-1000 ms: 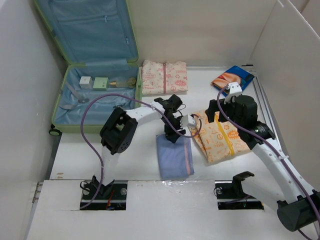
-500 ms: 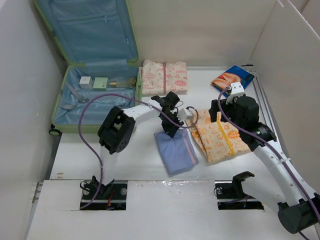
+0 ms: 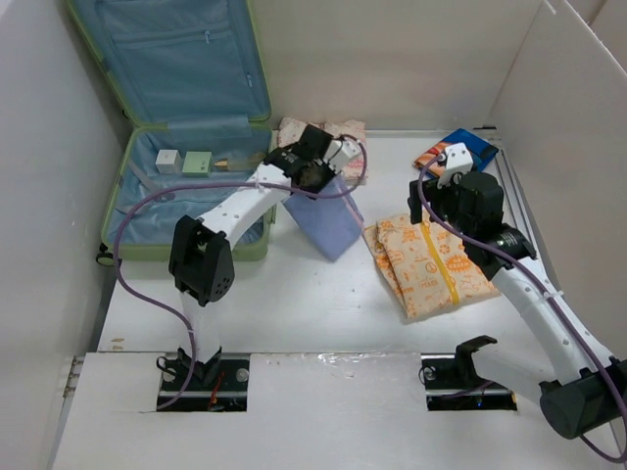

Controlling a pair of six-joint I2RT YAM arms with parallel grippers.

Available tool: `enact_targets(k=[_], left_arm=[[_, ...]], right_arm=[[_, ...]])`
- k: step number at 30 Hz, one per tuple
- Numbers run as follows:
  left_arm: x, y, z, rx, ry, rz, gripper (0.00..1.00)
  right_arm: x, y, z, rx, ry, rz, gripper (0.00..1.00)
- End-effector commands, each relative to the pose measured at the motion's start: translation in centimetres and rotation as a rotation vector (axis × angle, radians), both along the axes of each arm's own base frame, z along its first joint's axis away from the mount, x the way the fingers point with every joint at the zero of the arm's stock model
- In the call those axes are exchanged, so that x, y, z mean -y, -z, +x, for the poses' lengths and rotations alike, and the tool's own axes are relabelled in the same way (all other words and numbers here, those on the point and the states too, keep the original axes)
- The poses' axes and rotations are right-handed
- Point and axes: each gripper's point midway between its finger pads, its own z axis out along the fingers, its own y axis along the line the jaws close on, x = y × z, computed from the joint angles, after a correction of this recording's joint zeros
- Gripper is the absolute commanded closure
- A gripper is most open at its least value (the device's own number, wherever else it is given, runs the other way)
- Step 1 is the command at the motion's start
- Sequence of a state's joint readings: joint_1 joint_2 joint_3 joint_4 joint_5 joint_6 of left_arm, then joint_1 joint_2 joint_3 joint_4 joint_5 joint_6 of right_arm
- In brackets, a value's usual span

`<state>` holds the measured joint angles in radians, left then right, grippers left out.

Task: Pack the luggage

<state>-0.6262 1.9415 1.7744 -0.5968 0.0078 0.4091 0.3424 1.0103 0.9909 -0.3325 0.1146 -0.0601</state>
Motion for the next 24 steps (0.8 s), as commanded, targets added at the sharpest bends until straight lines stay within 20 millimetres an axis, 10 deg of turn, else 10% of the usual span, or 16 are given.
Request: enact_targets(k=[1, 5, 13, 18, 24], left_arm=[[-5.1, -8.1, 4.1, 0.2, -0.197, -0.027, 1.0], [-9.2, -13.6, 6.1, 0.309, -0.293, -0.022, 1.0], [-21.2, -16.2, 9.1, 0.342, -0.517, -0.04, 1.0], [-28.5, -12.0, 12.1, 0.27, -0.625, -0.075, 1.0], [-29.6, -3.3, 17.0, 0.193, -0.513, -0.287, 1.0]], right_arm=[[-0.2, -4.2, 1.2, 0.122, -0.001, -0.002, 0.0], [-0.3, -4.1, 1.5, 0.124, -0.003, -0.011, 0.0], [-0.8, -4.9, 3.3, 0.154, -0.011, -0.031, 0.0], [-1.8, -5.1, 6.2, 0.152, -0.02, -0.063, 0.0], [-3.5, -4.9, 10.0, 0.123, -0.066, -0.106, 0.0]])
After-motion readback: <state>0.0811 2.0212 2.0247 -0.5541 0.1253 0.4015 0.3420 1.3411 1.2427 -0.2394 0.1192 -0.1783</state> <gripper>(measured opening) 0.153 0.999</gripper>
